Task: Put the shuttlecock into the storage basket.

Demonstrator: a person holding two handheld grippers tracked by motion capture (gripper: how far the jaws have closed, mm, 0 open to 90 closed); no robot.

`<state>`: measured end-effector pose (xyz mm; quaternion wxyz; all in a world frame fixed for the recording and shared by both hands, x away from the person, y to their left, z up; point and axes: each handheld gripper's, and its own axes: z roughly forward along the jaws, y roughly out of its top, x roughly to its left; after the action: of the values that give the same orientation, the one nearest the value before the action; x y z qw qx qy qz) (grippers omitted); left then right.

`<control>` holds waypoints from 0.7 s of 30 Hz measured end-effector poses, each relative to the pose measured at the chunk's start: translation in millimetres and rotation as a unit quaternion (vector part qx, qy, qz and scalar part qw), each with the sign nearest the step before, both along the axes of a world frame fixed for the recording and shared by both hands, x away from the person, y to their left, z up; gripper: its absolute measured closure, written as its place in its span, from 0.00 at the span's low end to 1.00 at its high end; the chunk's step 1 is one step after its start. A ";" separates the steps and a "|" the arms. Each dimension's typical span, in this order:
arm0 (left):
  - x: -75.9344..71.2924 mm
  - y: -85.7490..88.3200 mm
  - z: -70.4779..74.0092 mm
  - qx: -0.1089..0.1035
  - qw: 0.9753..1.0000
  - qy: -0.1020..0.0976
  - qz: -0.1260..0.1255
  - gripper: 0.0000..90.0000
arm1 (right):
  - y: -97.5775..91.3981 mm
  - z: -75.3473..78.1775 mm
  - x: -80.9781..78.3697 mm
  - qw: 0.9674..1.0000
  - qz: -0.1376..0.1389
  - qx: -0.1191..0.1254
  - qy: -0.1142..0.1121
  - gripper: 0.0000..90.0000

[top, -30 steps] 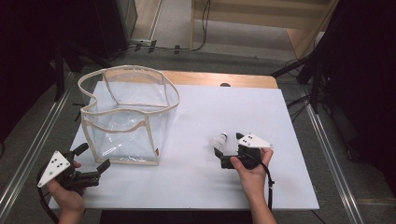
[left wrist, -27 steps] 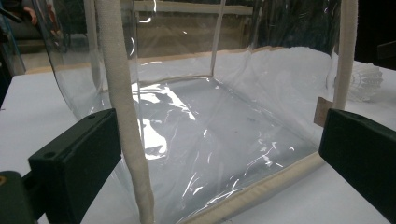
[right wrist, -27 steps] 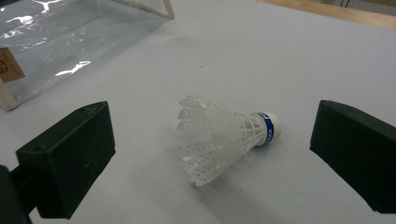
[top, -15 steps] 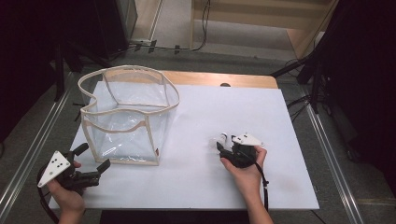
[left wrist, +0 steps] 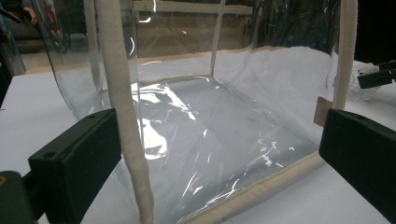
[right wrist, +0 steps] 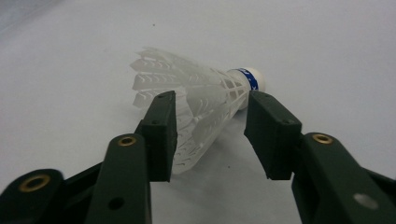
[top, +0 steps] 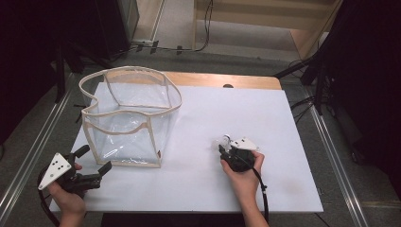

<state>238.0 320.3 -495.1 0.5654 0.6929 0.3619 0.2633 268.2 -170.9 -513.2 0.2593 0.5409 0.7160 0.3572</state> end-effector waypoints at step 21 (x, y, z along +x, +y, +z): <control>0.0 -0.5 0.0 0.001 1.000 0.001 0.000 0.00 | -5.1 1.8 -5.5 1.000 -0.004 0.015 -0.024 0.97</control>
<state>238.1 319.8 -495.2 0.5644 0.6935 0.3625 0.2628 262.7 -176.0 -511.4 0.2694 0.5389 0.7022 0.3793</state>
